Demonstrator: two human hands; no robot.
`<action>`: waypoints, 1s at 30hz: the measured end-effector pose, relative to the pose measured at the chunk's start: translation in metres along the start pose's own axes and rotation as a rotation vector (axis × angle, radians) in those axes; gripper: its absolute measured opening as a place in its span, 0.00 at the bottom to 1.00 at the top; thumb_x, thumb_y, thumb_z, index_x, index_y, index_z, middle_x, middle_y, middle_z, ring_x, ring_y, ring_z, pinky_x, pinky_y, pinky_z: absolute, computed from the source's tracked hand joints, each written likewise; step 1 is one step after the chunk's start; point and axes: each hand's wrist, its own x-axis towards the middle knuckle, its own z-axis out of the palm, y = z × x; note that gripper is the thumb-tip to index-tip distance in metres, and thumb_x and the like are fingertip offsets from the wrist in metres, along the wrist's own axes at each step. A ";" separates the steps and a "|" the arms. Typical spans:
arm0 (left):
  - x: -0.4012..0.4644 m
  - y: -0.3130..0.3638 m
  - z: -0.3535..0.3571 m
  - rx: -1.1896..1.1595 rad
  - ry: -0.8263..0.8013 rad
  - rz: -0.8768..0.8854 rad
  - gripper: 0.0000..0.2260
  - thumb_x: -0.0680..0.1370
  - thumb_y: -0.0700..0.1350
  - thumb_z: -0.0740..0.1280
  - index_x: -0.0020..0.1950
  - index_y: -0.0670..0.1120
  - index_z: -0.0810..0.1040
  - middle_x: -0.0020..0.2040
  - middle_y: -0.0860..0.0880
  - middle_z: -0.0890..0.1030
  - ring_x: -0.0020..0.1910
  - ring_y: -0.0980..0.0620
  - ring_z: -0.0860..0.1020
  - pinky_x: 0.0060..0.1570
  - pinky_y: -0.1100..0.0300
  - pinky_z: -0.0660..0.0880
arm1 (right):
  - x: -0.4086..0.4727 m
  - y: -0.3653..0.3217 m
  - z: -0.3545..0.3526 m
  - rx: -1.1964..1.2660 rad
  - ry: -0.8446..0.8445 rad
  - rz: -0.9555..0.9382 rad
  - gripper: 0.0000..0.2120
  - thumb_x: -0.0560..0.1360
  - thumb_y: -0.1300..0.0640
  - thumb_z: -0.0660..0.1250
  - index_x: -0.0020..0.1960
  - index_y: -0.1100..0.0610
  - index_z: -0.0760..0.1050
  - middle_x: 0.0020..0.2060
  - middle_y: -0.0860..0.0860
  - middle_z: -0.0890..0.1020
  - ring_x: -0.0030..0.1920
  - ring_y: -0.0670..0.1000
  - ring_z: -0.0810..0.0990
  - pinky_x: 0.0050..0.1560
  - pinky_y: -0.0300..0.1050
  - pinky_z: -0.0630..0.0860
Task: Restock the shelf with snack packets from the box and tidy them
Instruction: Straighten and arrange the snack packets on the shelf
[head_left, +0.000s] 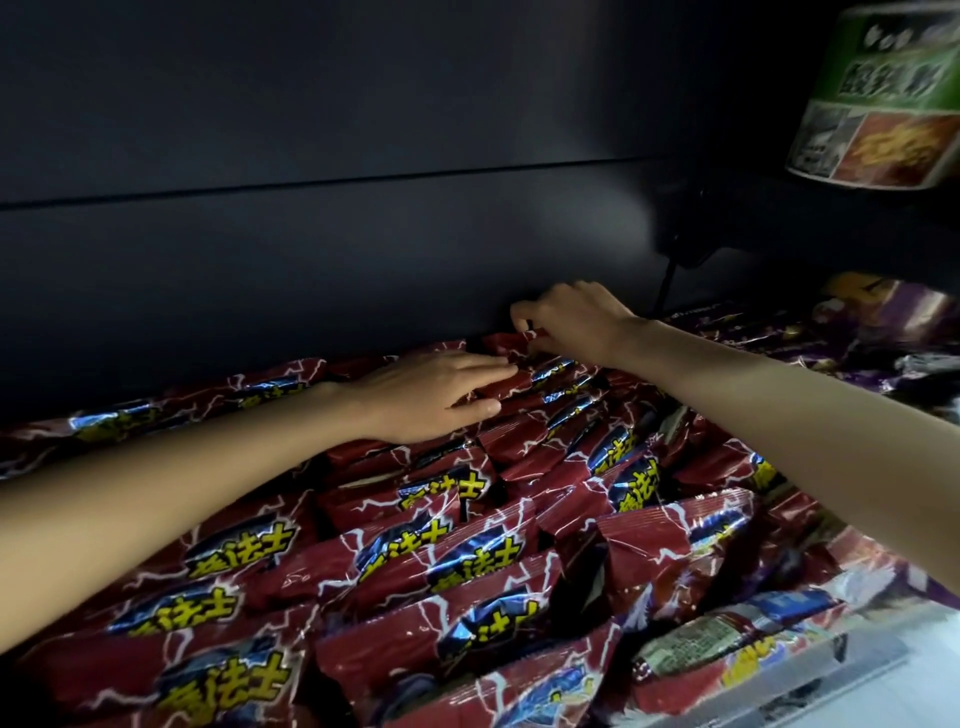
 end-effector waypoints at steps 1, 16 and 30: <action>-0.005 -0.001 -0.002 -0.022 0.032 0.005 0.22 0.82 0.54 0.53 0.76 0.55 0.58 0.76 0.56 0.59 0.74 0.57 0.57 0.68 0.66 0.50 | 0.001 -0.001 -0.002 0.012 0.011 0.000 0.12 0.76 0.50 0.66 0.58 0.51 0.72 0.50 0.52 0.81 0.52 0.57 0.80 0.46 0.45 0.71; -0.123 -0.035 -0.054 0.162 0.328 -0.160 0.16 0.82 0.52 0.55 0.68 0.54 0.72 0.63 0.56 0.76 0.62 0.57 0.73 0.61 0.60 0.69 | 0.000 -0.067 -0.056 0.008 0.424 -0.327 0.09 0.73 0.60 0.70 0.53 0.56 0.81 0.45 0.51 0.84 0.46 0.56 0.82 0.56 0.52 0.74; -0.411 -0.133 -0.050 0.376 0.470 -0.744 0.08 0.77 0.48 0.64 0.53 0.54 0.80 0.50 0.56 0.82 0.50 0.51 0.80 0.43 0.54 0.78 | 0.073 -0.282 -0.122 -0.046 0.255 -0.634 0.14 0.82 0.51 0.50 0.61 0.50 0.72 0.54 0.46 0.80 0.52 0.51 0.79 0.47 0.48 0.77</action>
